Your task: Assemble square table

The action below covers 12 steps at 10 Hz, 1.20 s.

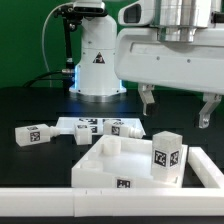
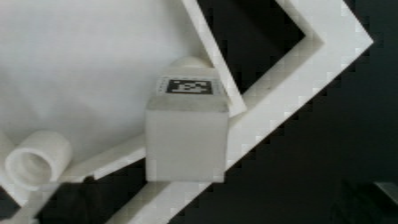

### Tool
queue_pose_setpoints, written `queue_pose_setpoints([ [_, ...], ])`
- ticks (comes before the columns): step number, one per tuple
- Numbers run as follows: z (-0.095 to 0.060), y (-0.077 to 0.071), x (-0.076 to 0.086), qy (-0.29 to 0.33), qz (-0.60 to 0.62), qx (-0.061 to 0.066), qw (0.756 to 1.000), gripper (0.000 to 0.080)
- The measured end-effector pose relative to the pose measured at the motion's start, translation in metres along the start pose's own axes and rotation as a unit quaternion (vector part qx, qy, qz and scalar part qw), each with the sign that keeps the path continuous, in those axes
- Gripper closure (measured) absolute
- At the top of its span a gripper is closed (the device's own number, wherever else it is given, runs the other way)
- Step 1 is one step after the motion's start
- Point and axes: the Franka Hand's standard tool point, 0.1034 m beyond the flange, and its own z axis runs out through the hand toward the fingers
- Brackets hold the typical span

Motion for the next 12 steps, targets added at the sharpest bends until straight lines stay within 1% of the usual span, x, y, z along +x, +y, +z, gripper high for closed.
queue_pose_setpoints([
  [2, 0.0, 0.0, 0.0, 0.0, 0.0, 0.0, 1.0, 0.0151],
  [3, -0.001, 0.001, -0.001, -0.001, -0.019, 0.0, 1.0, 0.0151],
  [4, -0.004, 0.006, -0.003, -0.004, -0.033, 0.001, 0.999, 0.0151],
  [5, -0.006, 0.014, -0.008, -0.009, -0.037, 0.001, 0.999, 0.0151],
  [6, -0.008, 0.023, -0.015, -0.013, -0.071, -0.001, 0.997, 0.0151],
  [10, -0.007, 0.026, -0.017, -0.015, -0.063, -0.001, 0.998, 0.0151],
  [11, -0.006, 0.037, -0.019, -0.02, -0.025, 0.001, 0.999, 0.0151],
  [12, -0.005, 0.053, -0.027, -0.025, 0.027, 0.004, 0.999, 0.0151],
])
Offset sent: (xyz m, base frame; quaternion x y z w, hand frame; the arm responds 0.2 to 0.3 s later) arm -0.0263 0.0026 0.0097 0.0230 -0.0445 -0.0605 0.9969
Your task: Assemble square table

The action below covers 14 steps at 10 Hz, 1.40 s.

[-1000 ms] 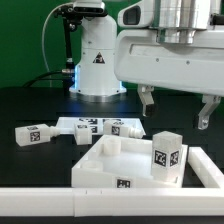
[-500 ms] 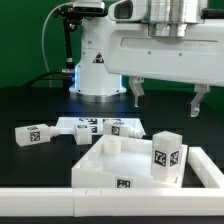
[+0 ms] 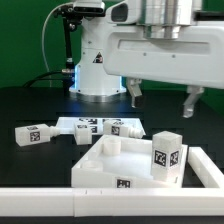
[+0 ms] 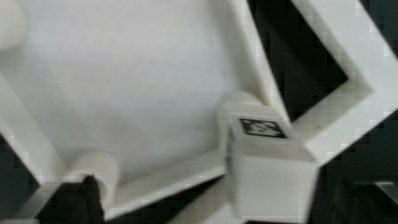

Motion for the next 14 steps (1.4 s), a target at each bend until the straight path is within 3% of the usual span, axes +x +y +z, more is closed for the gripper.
queue_pose_setpoints([
  [1, 0.003, 0.013, -0.006, -0.003, 0.038, 0.004, 0.999, 0.0151],
  [2, 0.001, 0.011, -0.001, -0.006, 0.064, 0.02, 0.998, 0.0151],
  [6, 0.003, 0.011, -0.002, -0.006, 0.06, 0.018, 0.998, 0.0151],
  [7, 0.004, 0.02, -0.005, -0.004, 0.101, 0.034, 0.994, 0.0151],
  [8, 0.006, 0.041, -0.014, -0.006, 0.148, 0.048, 0.988, 0.0151],
  [9, 0.007, 0.057, -0.022, -0.01, 0.169, 0.051, 0.984, 0.0151],
  [13, 0.01, 0.058, -0.024, -0.011, 0.168, 0.049, 0.984, 0.0151],
  [14, 0.01, 0.062, -0.023, -0.008, 0.182, 0.054, 0.982, 0.0151],
])
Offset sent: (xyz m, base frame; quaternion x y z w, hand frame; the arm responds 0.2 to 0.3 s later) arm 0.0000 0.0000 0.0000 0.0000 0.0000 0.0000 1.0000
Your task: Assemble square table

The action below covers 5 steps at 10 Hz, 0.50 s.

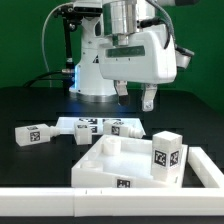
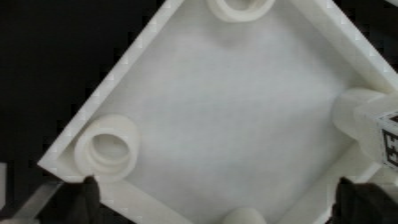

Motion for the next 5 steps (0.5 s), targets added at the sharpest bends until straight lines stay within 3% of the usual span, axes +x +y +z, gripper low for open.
queue_pose_setpoints([
  [1, 0.002, 0.013, 0.006, 0.005, 0.042, 0.013, 0.999, 0.0151],
  [2, 0.002, 0.029, 0.013, 0.014, 0.098, 0.035, 0.994, 0.0151],
  [3, 0.003, 0.036, 0.016, 0.014, 0.124, 0.045, 0.991, 0.0151],
  [5, 0.005, 0.032, 0.012, 0.01, 0.111, 0.041, 0.993, 0.0151],
])
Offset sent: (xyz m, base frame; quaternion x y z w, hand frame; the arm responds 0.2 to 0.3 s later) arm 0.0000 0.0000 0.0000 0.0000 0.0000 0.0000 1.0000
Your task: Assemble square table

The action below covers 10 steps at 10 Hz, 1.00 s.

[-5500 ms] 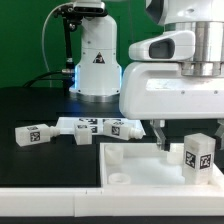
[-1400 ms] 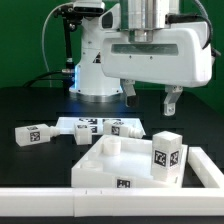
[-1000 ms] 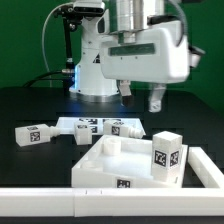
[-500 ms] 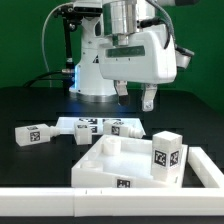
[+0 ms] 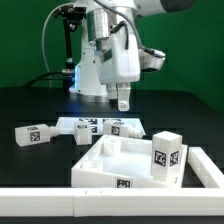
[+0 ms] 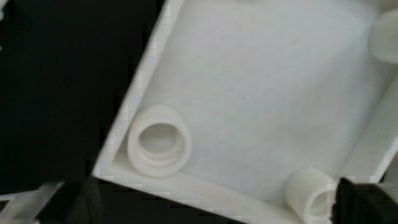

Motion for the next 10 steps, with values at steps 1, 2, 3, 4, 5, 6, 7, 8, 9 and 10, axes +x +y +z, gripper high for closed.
queue_pose_setpoints([
  [1, -0.001, 0.003, 0.009, 0.01, 0.012, 0.011, 1.0, 0.0151],
  [2, -0.005, 0.008, 0.017, 0.009, 0.07, 0.028, 0.997, 0.0151],
  [3, -0.018, 0.004, 0.012, -0.007, 0.113, 0.046, 0.993, 0.0151],
  [4, -0.025, 0.0, 0.005, -0.023, 0.124, 0.051, 0.991, 0.0151],
  [5, -0.025, 0.002, 0.0, -0.032, 0.129, 0.047, 0.99, 0.0151],
  [6, -0.022, 0.005, -0.003, -0.031, 0.131, 0.043, 0.99, 0.0151],
  [7, -0.013, 0.011, -0.006, -0.028, 0.125, 0.032, 0.991, 0.0151],
  [8, -0.003, 0.018, -0.004, -0.023, 0.122, 0.021, 0.992, 0.0151],
  [9, 0.006, 0.023, -0.001, -0.016, 0.105, 0.01, 0.994, 0.0151],
  [10, 0.013, 0.027, 0.0, -0.011, 0.101, 0.003, 0.995, 0.0151],
])
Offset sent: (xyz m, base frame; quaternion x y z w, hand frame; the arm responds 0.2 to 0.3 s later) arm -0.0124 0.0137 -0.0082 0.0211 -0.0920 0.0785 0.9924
